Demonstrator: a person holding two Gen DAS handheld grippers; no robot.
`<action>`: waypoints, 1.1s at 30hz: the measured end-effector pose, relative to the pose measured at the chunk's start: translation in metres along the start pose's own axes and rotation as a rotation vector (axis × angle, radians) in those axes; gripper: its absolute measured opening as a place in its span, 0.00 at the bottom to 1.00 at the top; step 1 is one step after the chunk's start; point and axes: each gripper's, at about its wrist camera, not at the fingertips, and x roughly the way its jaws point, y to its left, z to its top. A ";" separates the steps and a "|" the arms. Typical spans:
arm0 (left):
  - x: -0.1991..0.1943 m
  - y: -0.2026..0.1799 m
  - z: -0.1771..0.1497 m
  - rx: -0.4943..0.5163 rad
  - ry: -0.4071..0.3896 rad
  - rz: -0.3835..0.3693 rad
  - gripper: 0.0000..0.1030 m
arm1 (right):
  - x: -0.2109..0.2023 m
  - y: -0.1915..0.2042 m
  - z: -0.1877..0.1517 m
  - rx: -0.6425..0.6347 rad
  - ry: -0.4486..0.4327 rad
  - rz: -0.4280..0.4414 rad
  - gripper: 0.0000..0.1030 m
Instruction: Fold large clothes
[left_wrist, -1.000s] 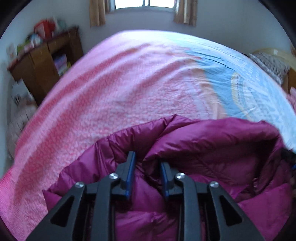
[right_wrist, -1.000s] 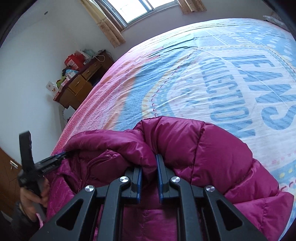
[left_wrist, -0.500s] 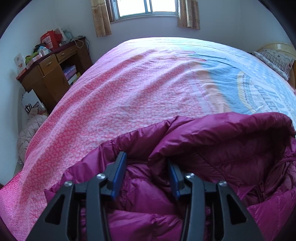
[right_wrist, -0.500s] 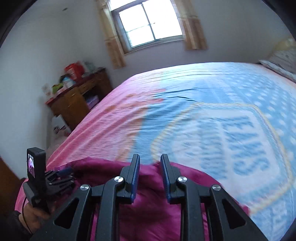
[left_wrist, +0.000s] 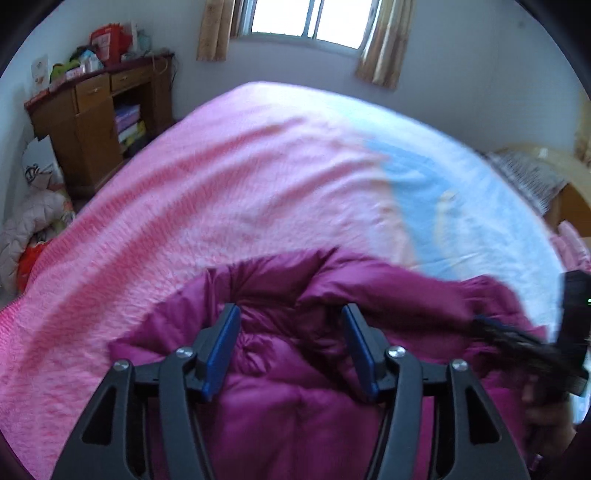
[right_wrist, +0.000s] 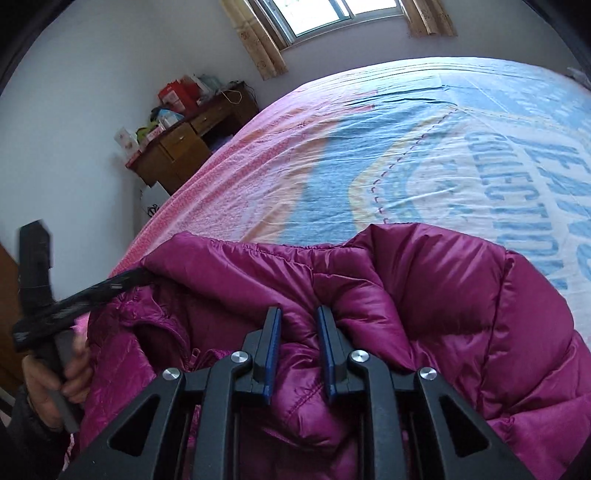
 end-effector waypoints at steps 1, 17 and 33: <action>-0.011 -0.002 0.004 0.002 -0.034 0.013 0.59 | 0.000 0.001 -0.001 -0.006 -0.001 -0.005 0.19; 0.075 -0.040 -0.003 -0.008 0.065 0.140 0.69 | 0.006 0.007 0.001 -0.046 -0.002 -0.048 0.20; 0.022 -0.041 0.006 0.141 0.114 0.161 0.83 | -0.137 0.011 -0.026 0.048 -0.092 0.016 0.33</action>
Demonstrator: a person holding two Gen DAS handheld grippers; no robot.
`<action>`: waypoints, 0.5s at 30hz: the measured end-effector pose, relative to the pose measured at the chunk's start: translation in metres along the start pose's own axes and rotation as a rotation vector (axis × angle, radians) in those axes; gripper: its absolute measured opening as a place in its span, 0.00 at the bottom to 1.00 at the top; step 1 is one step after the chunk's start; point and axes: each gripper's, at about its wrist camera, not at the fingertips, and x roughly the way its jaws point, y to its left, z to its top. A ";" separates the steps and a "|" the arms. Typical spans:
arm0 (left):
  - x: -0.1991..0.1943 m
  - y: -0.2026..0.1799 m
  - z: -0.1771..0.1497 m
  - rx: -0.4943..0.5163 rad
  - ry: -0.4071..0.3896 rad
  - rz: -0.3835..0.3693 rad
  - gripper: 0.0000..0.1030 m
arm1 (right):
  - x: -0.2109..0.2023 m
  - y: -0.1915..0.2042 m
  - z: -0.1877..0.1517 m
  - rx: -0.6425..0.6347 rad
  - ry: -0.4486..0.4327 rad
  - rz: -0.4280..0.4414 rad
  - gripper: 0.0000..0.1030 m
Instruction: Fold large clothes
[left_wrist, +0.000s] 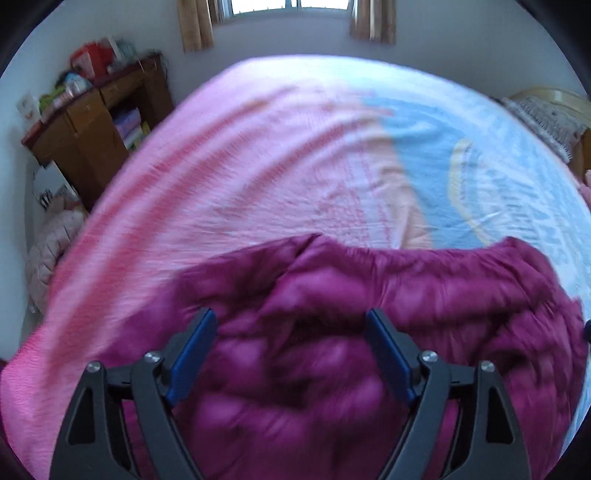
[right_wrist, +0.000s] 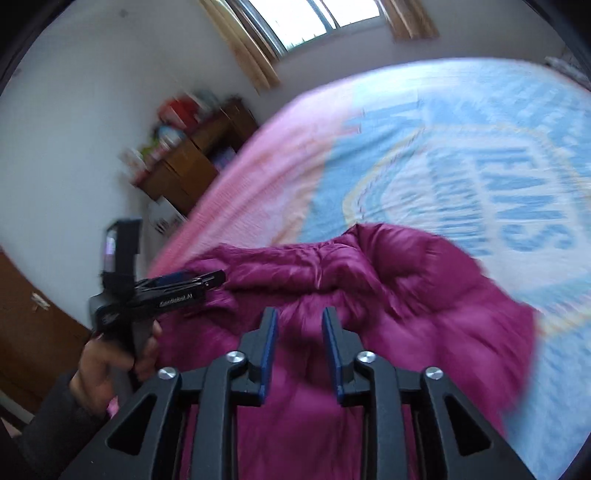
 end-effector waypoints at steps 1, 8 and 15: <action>-0.016 0.008 -0.007 0.004 -0.035 -0.003 0.86 | -0.023 0.000 -0.009 -0.005 -0.033 -0.004 0.37; -0.120 0.088 -0.113 -0.007 -0.175 -0.121 0.92 | -0.151 -0.018 -0.116 0.022 -0.134 -0.053 0.45; -0.171 0.145 -0.241 -0.102 -0.210 -0.158 0.92 | -0.223 -0.005 -0.213 -0.041 -0.009 -0.006 0.45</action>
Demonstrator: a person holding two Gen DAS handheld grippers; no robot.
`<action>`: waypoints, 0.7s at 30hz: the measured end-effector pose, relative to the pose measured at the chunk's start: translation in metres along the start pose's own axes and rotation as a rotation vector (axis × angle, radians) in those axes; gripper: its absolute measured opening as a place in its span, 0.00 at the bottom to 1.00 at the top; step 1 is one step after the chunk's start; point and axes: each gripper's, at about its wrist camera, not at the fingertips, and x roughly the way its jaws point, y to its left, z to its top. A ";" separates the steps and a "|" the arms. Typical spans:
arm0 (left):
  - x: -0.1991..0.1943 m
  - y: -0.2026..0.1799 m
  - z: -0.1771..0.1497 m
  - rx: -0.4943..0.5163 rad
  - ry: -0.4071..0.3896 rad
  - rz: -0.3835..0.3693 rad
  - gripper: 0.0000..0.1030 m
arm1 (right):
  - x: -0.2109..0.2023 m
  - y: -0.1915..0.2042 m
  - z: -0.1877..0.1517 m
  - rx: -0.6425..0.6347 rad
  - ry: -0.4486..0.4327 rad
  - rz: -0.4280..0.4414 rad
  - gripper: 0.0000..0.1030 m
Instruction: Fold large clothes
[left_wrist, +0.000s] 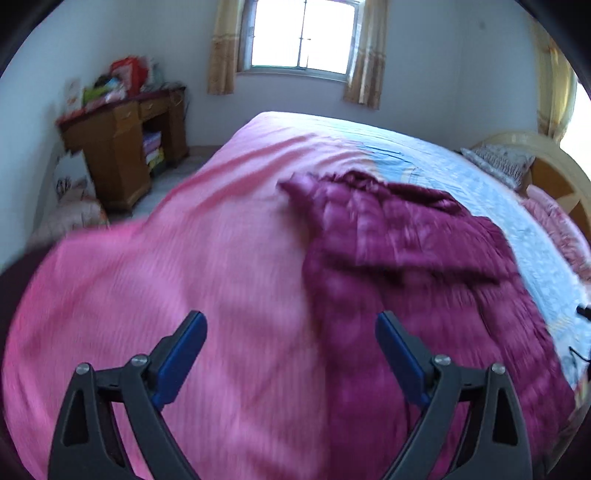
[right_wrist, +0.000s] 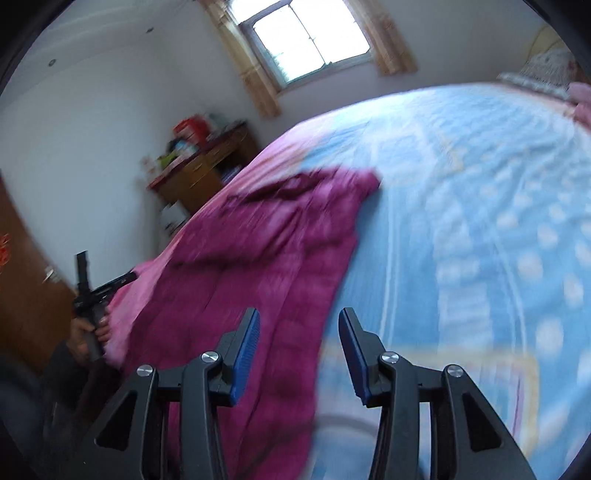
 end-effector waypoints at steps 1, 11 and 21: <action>-0.006 0.004 -0.012 -0.028 0.003 -0.022 0.92 | -0.005 0.004 -0.009 -0.015 0.017 0.007 0.45; -0.037 -0.017 -0.073 -0.056 0.031 -0.183 0.92 | -0.057 0.029 -0.056 -0.018 -0.060 0.228 0.46; -0.076 -0.017 -0.117 -0.029 0.014 -0.259 0.92 | -0.108 0.049 -0.076 -0.103 -0.101 0.104 0.86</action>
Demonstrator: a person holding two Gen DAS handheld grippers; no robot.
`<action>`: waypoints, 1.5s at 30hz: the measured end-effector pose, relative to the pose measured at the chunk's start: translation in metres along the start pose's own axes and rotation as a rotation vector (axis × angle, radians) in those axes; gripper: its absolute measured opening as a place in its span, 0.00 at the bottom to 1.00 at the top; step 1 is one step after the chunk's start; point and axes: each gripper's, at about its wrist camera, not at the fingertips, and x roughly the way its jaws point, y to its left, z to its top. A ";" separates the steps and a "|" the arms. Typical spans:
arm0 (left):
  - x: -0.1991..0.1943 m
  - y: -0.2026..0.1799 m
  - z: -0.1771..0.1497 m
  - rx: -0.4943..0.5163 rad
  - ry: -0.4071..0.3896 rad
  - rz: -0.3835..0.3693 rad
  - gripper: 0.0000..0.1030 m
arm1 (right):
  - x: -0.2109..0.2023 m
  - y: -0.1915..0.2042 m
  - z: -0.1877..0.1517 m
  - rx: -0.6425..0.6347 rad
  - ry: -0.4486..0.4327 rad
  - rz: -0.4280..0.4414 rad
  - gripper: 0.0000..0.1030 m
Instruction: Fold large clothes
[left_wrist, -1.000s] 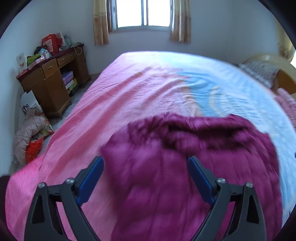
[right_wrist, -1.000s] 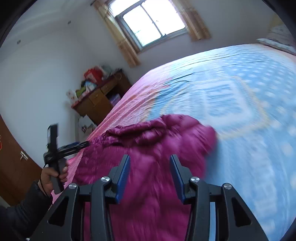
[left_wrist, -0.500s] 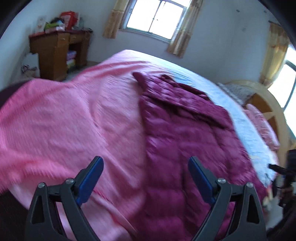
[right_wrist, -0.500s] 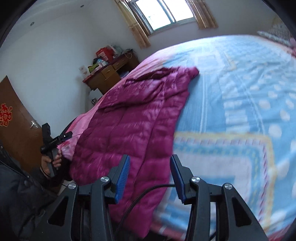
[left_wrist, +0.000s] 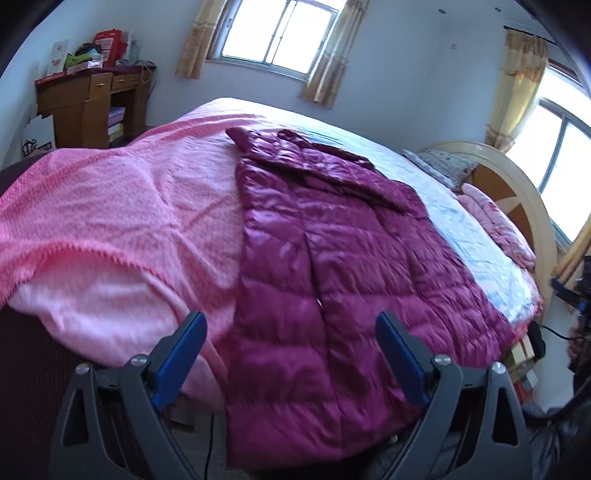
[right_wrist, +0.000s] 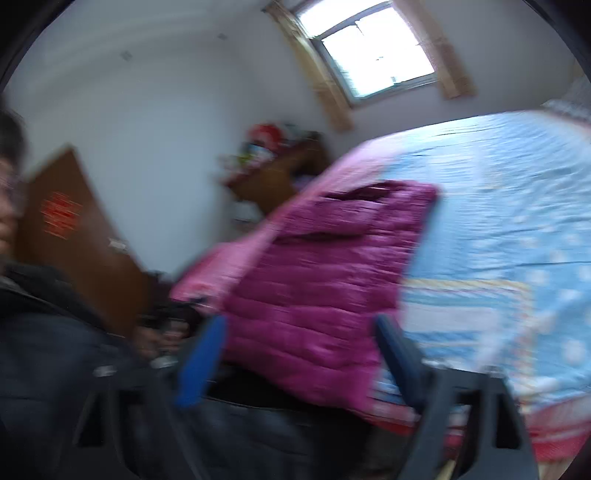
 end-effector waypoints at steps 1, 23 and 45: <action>-0.001 0.000 -0.004 0.001 0.006 -0.008 0.92 | 0.009 -0.005 -0.006 0.034 0.010 -0.011 0.86; -0.014 -0.010 -0.010 0.055 -0.016 -0.034 0.85 | 0.141 -0.015 -0.055 0.208 0.333 0.088 0.13; -0.044 0.069 0.042 -0.109 -0.165 0.073 0.88 | 0.229 -0.129 0.093 0.657 -0.070 -0.004 0.12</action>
